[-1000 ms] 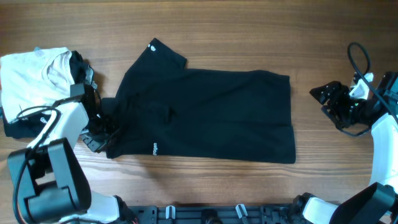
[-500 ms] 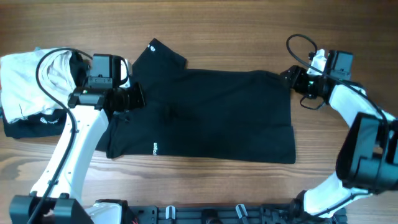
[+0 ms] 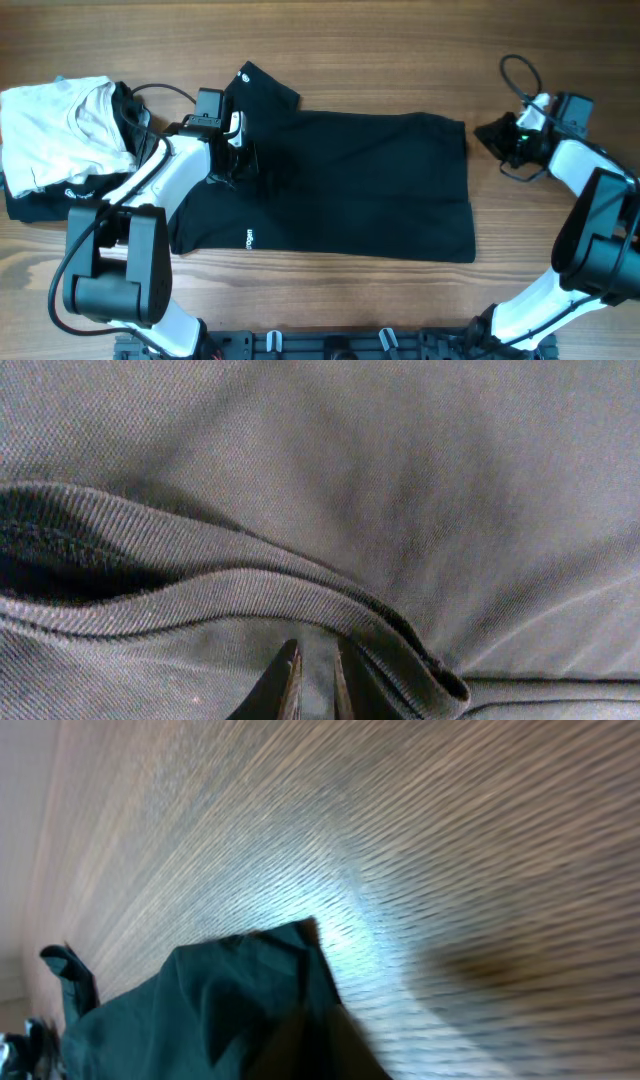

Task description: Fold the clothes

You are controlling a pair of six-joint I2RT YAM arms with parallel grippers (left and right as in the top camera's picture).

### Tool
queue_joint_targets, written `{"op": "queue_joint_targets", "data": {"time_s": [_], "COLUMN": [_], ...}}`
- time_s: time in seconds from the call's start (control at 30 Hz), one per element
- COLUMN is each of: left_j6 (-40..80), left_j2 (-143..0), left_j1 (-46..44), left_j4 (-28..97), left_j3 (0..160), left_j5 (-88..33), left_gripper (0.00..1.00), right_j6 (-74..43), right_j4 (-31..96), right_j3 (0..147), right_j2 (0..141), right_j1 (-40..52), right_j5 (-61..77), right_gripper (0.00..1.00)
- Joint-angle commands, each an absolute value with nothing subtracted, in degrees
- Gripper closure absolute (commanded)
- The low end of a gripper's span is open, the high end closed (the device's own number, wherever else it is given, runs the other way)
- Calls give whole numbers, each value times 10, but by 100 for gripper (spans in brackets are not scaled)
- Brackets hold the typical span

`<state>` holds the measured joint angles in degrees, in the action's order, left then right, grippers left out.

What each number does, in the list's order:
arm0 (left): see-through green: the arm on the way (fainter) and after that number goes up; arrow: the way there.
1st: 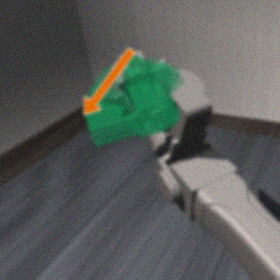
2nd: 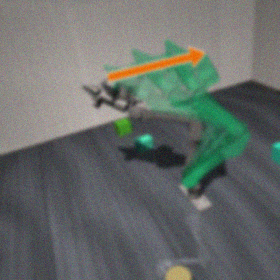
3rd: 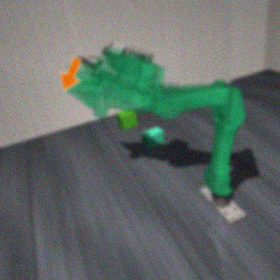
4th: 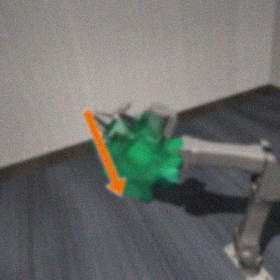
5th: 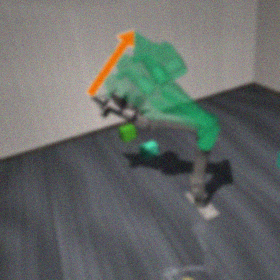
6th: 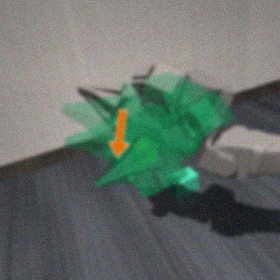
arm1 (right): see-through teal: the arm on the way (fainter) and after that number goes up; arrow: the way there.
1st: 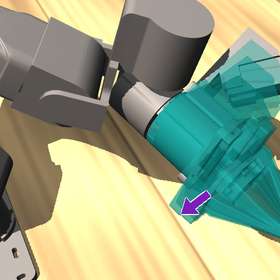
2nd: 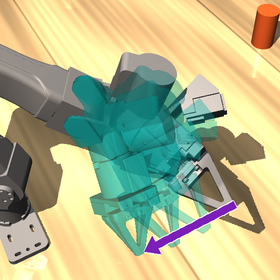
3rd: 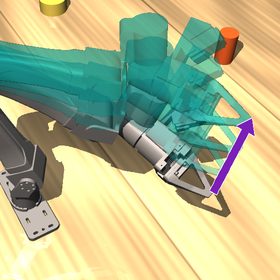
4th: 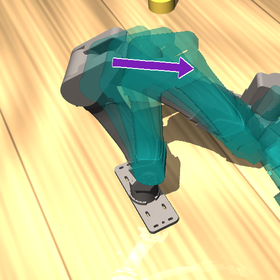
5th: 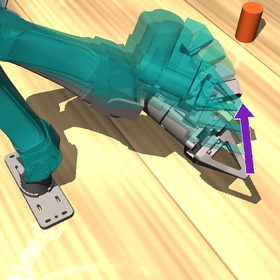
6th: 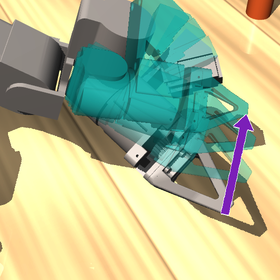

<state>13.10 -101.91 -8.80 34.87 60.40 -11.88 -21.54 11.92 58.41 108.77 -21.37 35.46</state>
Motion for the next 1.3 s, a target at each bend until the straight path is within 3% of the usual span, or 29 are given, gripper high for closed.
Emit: {"op": "queue_joint_targets", "data": {"time_s": [0.0,0.07,0.17,0.27,0.43,0.57,0.7,0.8,0.83,1.1,1.27], "left_j6": [122,122,121,117,117,117,117,117,117,102,102], "left_j2": [-1022,-1022,-1017,-987,-897,-817,-785,-784,-784,-784,-784], "left_j1": [-90,-90,-89,-89,-89,-89,-89,-89,-89,-89,-89], "left_j4": [329,330,355,383,384,384,384,384,384,384,384], "left_j3": [611,611,611,611,611,611,611,611,611,611,611], "left_j5": [-124,-124,-124,-124,-125,-124,-124,-124,-124,-115,-115], "left_gripper": [87,87,89,88,86,75,68,67,66,62,62], "right_j6": [-146,-141,-180,-180,-180,-146,-135,-137,-137,-152,-168], "right_j4": [114,97,77,31,20,21,23,29,29,56,138], "right_j3": [588,588,588,588,588,588,588,588,588,588,588], "right_j2": [1084,1084,1085,1085,1115,1149,1149,1149,1147,969,912], "right_j1": [-191,-167,-125,-122,-119,-117,-117,-117,-117,-125,-125], "right_j5": [390,358,149,120,166,228,270,289,301,319,245], "right_gripper": [50,48,35,31,39,47,67,93,96,96,96]}}
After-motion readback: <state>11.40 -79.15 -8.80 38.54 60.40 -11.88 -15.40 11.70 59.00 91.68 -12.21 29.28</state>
